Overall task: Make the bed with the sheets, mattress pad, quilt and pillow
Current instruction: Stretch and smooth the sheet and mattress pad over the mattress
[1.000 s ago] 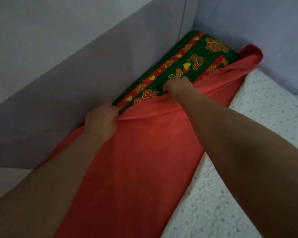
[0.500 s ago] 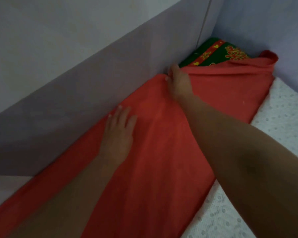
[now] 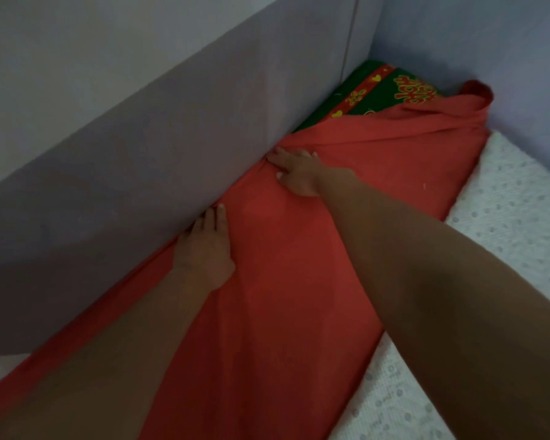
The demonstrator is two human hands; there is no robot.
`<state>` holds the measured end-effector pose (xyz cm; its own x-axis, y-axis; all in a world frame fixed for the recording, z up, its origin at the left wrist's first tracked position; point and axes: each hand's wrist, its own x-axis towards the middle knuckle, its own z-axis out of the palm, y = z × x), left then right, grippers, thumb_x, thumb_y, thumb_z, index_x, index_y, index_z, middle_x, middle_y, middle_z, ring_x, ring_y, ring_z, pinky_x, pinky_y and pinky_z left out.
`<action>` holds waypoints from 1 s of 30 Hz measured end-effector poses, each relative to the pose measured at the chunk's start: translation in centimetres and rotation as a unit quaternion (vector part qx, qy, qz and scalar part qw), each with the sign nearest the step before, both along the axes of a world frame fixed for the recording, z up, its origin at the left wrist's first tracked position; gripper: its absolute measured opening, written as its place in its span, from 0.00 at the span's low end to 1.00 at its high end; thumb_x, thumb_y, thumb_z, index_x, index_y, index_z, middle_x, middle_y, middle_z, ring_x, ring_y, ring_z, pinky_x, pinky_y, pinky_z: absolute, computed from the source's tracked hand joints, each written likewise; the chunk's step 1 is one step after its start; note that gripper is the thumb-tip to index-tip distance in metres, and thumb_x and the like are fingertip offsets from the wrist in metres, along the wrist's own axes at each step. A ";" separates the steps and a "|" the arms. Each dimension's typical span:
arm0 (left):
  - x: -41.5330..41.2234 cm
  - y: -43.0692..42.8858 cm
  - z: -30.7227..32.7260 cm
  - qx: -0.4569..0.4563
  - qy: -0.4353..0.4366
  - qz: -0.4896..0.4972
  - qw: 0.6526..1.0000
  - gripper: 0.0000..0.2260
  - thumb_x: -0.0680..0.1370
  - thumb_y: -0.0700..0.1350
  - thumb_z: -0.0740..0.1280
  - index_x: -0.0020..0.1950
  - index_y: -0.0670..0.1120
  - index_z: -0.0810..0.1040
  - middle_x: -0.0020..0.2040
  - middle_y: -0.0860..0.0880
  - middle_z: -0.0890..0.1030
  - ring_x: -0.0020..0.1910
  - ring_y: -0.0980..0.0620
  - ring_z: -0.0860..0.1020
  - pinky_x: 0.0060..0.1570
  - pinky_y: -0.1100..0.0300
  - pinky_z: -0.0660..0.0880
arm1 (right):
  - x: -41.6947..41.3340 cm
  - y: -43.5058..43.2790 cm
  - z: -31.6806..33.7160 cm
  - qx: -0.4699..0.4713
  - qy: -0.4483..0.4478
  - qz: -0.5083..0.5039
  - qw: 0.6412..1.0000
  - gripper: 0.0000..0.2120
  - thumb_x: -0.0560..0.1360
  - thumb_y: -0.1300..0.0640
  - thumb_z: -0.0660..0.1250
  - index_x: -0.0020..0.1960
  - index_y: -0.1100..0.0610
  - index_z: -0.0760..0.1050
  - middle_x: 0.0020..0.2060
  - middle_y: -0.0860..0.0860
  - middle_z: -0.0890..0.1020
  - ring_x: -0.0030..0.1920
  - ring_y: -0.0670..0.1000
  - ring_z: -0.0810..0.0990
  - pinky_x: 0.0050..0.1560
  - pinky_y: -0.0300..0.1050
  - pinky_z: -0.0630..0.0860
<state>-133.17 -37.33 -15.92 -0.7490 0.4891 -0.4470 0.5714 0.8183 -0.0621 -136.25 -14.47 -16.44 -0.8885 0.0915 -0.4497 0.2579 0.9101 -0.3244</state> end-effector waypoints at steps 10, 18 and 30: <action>-3.2 7.9 1.9 0.166 0.016 -0.125 0.978 0.27 0.80 0.43 0.59 0.77 0.40 0.53 0.77 0.41 0.57 0.75 0.44 0.58 0.74 0.54 0.54 | 3.3 7.6 3.1 0.038 0.266 -0.145 0.952 0.17 0.72 0.66 0.59 0.58 0.61 0.77 0.56 0.60 0.80 0.57 0.62 0.76 0.56 0.51 0.72; -5.5 14.6 -0.2 0.013 -0.013 -0.141 0.990 0.42 0.76 0.42 0.67 0.77 0.47 0.38 0.78 0.46 0.40 0.76 0.38 0.51 0.73 0.46 0.57 | 3.9 14.8 1.6 0.136 0.279 -0.244 0.919 0.19 0.76 0.62 0.57 0.67 0.59 0.70 0.59 0.61 0.73 0.60 0.62 0.72 0.57 0.53 0.71; -6.7 18.3 -0.3 -0.068 -0.002 -0.154 0.986 0.46 0.74 0.37 0.67 0.76 0.47 0.32 0.75 0.36 0.35 0.64 0.40 0.72 0.61 0.51 0.70 | 1.0 19.4 2.6 0.231 0.164 -0.267 0.921 0.16 0.78 0.63 0.52 0.64 0.61 0.69 0.58 0.63 0.77 0.58 0.64 0.75 0.51 0.54 0.72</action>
<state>-139.87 -18.99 -16.24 -0.5726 0.6275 -0.5276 0.7916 0.5906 -0.1568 -135.24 4.90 -13.87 -0.7427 0.6689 0.0319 0.6655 0.7425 -0.0756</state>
